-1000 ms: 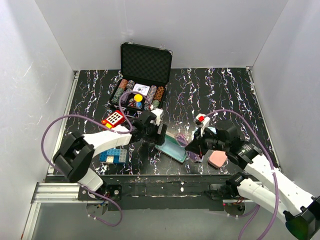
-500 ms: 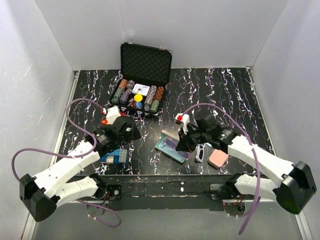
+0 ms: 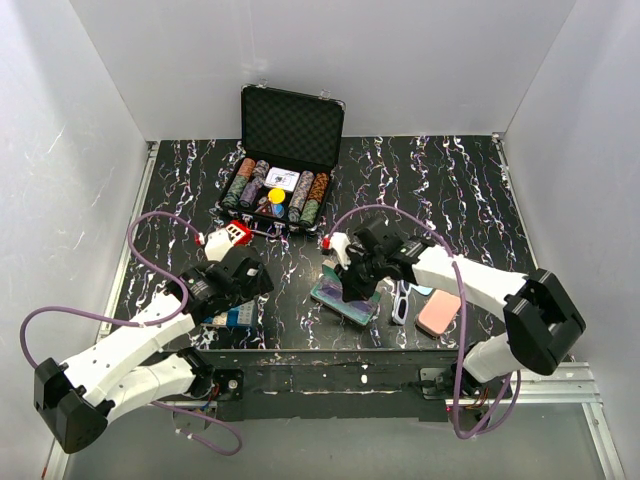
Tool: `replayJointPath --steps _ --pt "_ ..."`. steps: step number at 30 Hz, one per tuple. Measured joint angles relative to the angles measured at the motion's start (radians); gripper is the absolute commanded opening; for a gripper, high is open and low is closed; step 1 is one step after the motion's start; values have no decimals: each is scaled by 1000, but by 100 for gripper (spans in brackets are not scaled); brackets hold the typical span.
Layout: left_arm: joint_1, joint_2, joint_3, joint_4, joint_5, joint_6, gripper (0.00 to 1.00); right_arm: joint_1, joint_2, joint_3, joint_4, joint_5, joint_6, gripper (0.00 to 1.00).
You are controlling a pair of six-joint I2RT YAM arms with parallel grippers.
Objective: Organize the sunglasses
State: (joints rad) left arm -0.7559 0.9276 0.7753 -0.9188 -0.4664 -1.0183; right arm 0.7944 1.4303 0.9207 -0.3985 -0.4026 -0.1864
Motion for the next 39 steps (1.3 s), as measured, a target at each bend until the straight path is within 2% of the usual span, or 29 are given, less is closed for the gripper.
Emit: replayJointPath --steps 9,17,25,39 --pt "0 1 -17 8 25 1 98 71 16 -1 -61 95 14 1" --pt "0 6 -17 15 40 6 98 74 5 0 -108 174 53 1" --pt "0 13 -18 14 41 11 98 82 61 25 -182 230 61 1" --pt "0 7 -18 10 44 16 98 108 166 119 -185 323 87 1"
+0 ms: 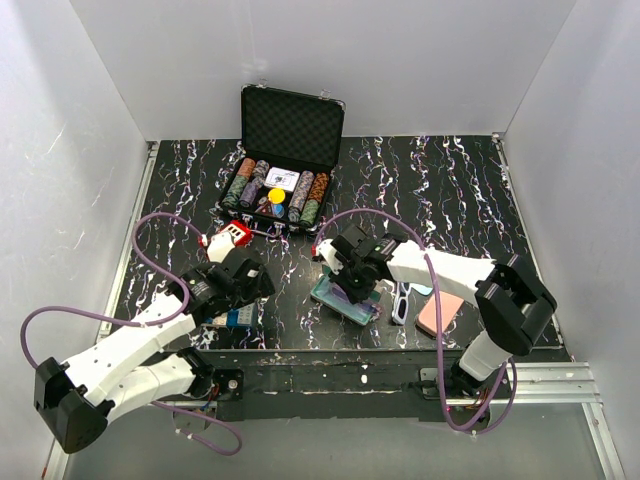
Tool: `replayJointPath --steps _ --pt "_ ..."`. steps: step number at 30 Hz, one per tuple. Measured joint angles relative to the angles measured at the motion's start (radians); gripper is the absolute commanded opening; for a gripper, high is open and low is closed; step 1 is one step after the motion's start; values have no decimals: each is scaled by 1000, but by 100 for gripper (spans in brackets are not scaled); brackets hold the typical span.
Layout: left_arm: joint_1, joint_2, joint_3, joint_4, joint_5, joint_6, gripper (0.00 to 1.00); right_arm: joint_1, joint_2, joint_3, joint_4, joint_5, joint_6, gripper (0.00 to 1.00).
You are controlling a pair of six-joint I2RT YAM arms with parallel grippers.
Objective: Organize the sunglasses
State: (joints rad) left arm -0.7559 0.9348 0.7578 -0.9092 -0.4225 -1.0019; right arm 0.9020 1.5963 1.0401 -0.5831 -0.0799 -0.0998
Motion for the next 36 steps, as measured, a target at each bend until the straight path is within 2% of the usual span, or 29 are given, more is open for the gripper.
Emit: replayJointPath --steps 19,36 --pt "0 -41 -11 -5 0 4 98 29 34 34 32 54 20 1" --pt "0 -32 -11 -3 6 10 98 30 34 18 114 -54 14 1"
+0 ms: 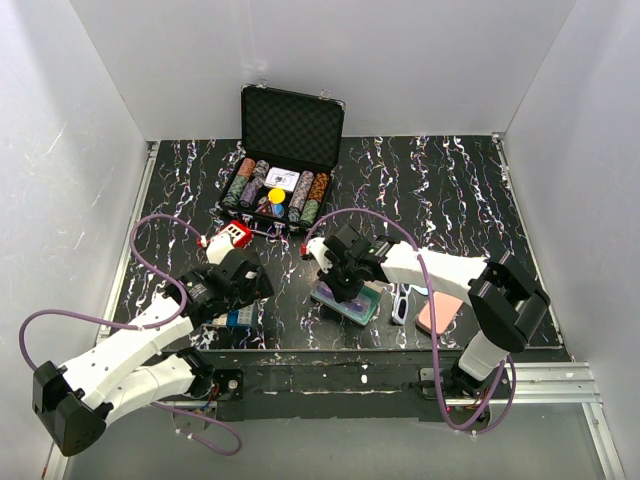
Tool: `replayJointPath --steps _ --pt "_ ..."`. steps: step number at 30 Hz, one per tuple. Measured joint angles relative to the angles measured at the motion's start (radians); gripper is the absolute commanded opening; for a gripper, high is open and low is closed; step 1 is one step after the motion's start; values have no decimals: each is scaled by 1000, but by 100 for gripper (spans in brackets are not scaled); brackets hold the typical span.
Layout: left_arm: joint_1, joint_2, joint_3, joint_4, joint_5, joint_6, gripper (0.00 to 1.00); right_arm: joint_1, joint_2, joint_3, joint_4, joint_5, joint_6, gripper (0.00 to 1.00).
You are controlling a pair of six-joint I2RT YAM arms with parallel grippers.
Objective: Organize the sunglasses
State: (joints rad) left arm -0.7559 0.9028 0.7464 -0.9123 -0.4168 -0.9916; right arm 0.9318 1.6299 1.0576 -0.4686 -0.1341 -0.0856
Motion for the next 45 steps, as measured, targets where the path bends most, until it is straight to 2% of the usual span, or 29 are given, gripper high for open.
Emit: replayJointPath --steps 19,27,34,37,45 --pt "0 15 0 7 14 4 98 0 0 -39 29 19 53 2" --pt "0 15 0 7 17 4 98 0 0 -40 31 31 69 33" --pt "0 21 0 17 32 4 98 0 -6 -41 31 42 77 42" --pt "0 24 0 30 43 4 98 0 -21 -41 29 51 80 53" --pt "0 25 -12 84 91 5 98 1 -101 -41 6 73 83 56"
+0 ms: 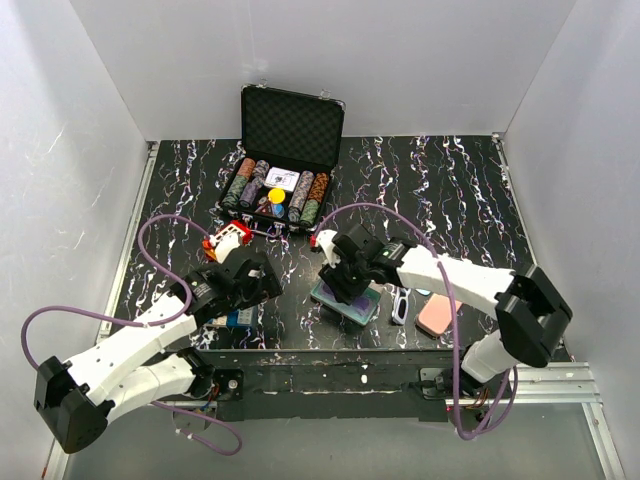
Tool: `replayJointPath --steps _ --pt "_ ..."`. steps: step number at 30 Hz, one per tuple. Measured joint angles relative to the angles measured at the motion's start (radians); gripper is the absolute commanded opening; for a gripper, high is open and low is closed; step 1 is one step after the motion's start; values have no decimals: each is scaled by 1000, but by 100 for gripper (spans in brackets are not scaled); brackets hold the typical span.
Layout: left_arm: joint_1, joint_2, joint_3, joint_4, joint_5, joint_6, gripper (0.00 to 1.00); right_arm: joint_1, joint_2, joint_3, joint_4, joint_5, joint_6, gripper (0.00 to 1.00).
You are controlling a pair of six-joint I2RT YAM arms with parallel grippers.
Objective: Organize the sunglasses
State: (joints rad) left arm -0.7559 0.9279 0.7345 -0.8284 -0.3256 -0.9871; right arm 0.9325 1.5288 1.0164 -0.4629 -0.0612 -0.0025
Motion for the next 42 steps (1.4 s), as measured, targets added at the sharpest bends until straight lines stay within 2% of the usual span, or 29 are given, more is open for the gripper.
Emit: replayJointPath --steps 6,9,13,17,19,22,24,34,37,42 --pt "0 7 -54 82 75 -2 98 0 -121 0 -13 0 19 62" --pt "0 23 -92 155 131 -8 91 -1 -187 0 -11 16 40 64" --pt "0 72 -147 268 214 -24 69 -47 -238 -3 -1 7 83 64" --pt "0 167 -173 364 287 -34 49 -198 -253 -72 74 -101 132 62" --pt "-1 214 -173 408 318 -39 40 -274 -252 -122 110 -166 154 58" --pt "-6 279 -176 483 356 -46 34 -330 -235 -170 140 -263 177 51" --pt "-9 312 -180 522 373 -49 31 -336 -215 -183 170 -316 185 47" --pt "-19 470 -146 619 407 -40 26 -357 -196 -222 248 -432 183 42" --pt "-19 506 -124 637 418 -36 24 -358 -195 -230 256 -439 174 31" --pt "-19 546 -100 661 427 -35 21 -360 -167 -231 261 -465 159 24"
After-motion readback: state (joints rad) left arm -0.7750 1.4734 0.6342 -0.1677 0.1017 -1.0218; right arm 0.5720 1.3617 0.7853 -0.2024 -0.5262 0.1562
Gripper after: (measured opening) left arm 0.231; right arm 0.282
